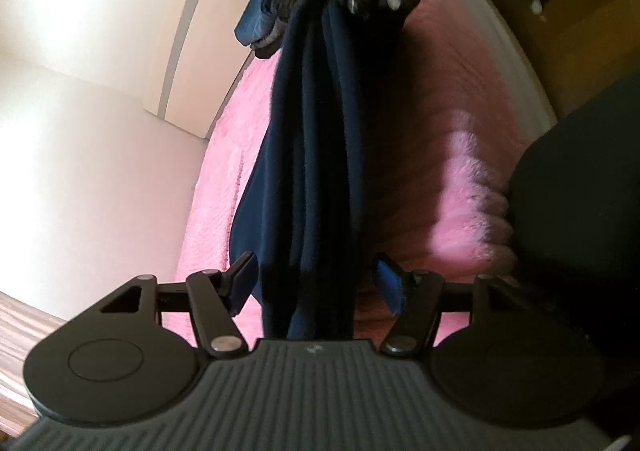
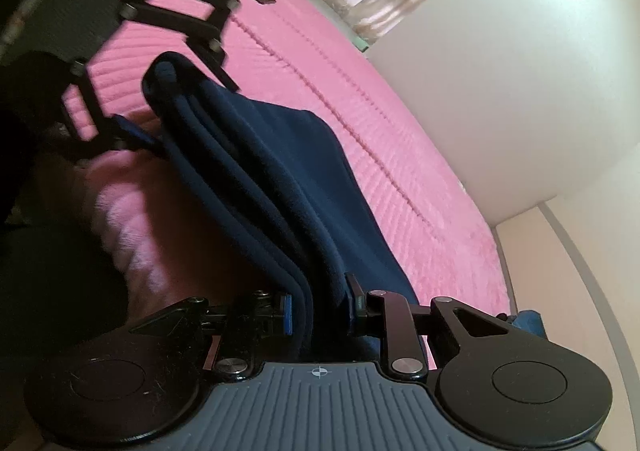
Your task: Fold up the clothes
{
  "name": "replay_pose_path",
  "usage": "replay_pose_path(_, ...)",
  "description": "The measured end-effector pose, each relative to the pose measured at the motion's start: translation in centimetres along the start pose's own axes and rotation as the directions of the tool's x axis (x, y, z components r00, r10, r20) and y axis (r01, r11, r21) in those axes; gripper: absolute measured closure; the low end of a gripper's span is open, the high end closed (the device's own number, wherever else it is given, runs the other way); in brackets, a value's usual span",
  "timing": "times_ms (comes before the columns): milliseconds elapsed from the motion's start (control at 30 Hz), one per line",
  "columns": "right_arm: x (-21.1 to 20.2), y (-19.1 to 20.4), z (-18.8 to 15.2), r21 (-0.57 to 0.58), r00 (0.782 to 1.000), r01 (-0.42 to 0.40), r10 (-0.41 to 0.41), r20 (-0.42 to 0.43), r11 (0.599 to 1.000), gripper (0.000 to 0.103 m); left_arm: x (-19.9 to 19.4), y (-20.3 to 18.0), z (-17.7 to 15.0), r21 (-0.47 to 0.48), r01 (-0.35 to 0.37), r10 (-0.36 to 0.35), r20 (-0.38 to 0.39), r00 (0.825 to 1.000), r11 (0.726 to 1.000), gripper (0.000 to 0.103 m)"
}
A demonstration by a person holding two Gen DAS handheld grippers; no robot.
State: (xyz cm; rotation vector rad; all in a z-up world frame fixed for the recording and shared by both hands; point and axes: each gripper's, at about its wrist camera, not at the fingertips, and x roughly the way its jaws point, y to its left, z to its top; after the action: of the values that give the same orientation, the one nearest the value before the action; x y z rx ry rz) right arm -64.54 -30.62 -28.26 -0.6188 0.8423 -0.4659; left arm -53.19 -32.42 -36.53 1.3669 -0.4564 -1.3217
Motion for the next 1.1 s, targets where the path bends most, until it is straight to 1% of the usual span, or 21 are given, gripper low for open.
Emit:
replay_pose_path(33,0.0,0.4,-0.2,-0.003,1.0,0.003,-0.003,-0.004,1.0,0.08,0.3,0.0,0.0,0.002,0.002,-0.002,-0.004,1.0,1.0,0.066)
replay_pose_path(100,-0.1,1.3,-1.4,-0.021,1.0,0.018,-0.018,-0.003,1.0,0.08,0.7,0.5,-0.1,-0.023,0.026,-0.027,-0.009,1.0,0.999,0.077)
replay_pose_path(133,-0.1,1.5,-2.6,-0.034,1.0,0.031,-0.031,0.0,0.999,0.072,0.6,0.8,-0.2,-0.036,0.038,-0.038,-0.004,0.999,0.999,0.08)
replay_pose_path(167,0.1,2.0,-3.2,-0.051,0.998,0.059,-0.058,0.005,0.997,0.053,0.6,1.4,-0.3,-0.049,0.049,-0.049,0.0,0.999,0.998,0.081)
replay_pose_path(200,0.3,2.6,-3.5,-0.069,0.996,0.092,-0.092,0.011,0.993,0.039,0.5,2.0,-0.5,-0.063,0.06,-0.06,0.004,0.998,0.996,0.081)
replay_pose_path(233,0.1,3.1,-3.7,-0.075,0.992,0.124,-0.122,0.022,0.99,0.019,0.6,2.6,-0.7,-0.073,0.072,-0.072,0.006,0.997,0.995,0.081)
replay_pose_path(300,-0.1,3.5,-3.5,-0.039,0.991,0.13,-0.129,0.024,0.991,0.019,0.7,4.6,-1.0,-0.138,0.118,-0.117,0.014,0.993,0.983,0.082)
replay_pose_path(367,0.1,4.0,-3.1,-0.017,0.993,0.118,-0.118,0.03,0.993,0.019,0.8,7.2,-1.4,-0.239,0.179,-0.176,0.034,0.984,0.954,0.082)
replay_pose_path(433,0.7,4.9,-3.1,-0.051,0.992,0.121,-0.119,0.035,0.991,0.02,1.1,9.2,-1.4,-0.305,0.219,-0.212,0.057,0.976,0.927,0.082)
replay_pose_path(467,1.1,5.2,-3.2,-0.08,0.992,0.128,-0.126,0.028,0.989,0.028,1.2,9.9,-1.4,-0.313,0.23,-0.22,0.065,0.973,0.922,0.082)
replay_pose_path(500,1.3,5.3,-3.7,-0.112,0.989,0.146,-0.144,0.018,0.983,0.037,1.2,10.3,-1.4,-0.307,0.234,-0.223,0.07,0.972,0.923,0.082)
replay_pose_path(533,1.6,5.3,-4.3,-0.136,0.986,0.169,-0.169,0.01,0.976,0.05,1.1,10.6,-1.4,-0.296,0.236,-0.225,0.073,0.972,0.926,0.082)
replay_pose_path(633,1.7,3.9,-6.0,-0.151,0.981,0.189,-0.194,-0.018,0.97,0.052,0.8,10.6,-2.1,-0.255,0.253,-0.24,0.081,0.967,0.933,0.081)
replay_pose_path(733,2.1,3.8,-6.4,-0.195,0.98,0.182,-0.193,-0.038,0.964,0.052,0.3,8.7,-2.0,-0.211,0.259,-0.248,0.08,0.965,0.942,0.081)
replay_pose_path(800,2.3,4.3,-6.5,-0.23,0.982,0.17,-0.185,-0.045,0.958,0.052,0.4,7.4,-2.1,-0.2,0.249,-0.241,0.066,0.968,0.948,0.081)
replay_pose_path(833,2.3,4.4,-6.6,-0.225,0.983,0.164,-0.178,-0.045,0.96,0.052,0.4,6.9,-2.2,-0.191,0.238,-0.231,0.061,0.971,0.952,0.081)
replay_pose_path(867,2.2,4.2,-6.5,-0.202,0.985,0.155,-0.168,-0.048,0.967,0.062,0.4,6.5,-2.2,-0.179,0.224,-0.217,0.056,0.974,0.958,0.08)
replay_pose_path(933,1.8,3.4,-6.3,-0.145,0.987,0.14,-0.149,-0.055,0.979,0.067,0.2,5.1,-2.4,-0.119,0.178,-0.174,0.044,0.984,0.977,0.076)
replay_pose_path(1000,1.3,2.8,-6.0,-0.112,0.989,0.128,-0.136,-0.061,0.985,0.069,0.0,3.6,-2.6,-0.062,0.137,-0.135,0.037,0.99,0.989,0.07)
replay_pose_path(1067,1.0,2.4,-5.7,-0.092,0.99,0.121,-0.127,-0.065,0.988,0.07,-0.1,2.2,-3.0,0.004,0.103,-0.103,0.032,0.994,0.995,0.069)
replay_pose_path(1100,0.9,2.4,-5.6,-0.089,0.99,0.119,-0.125,-0.067,0.989,0.07,0.2,1.4,-3.2,0.034,0.084,-0.085,0.029,0.996,0.996,0.065)
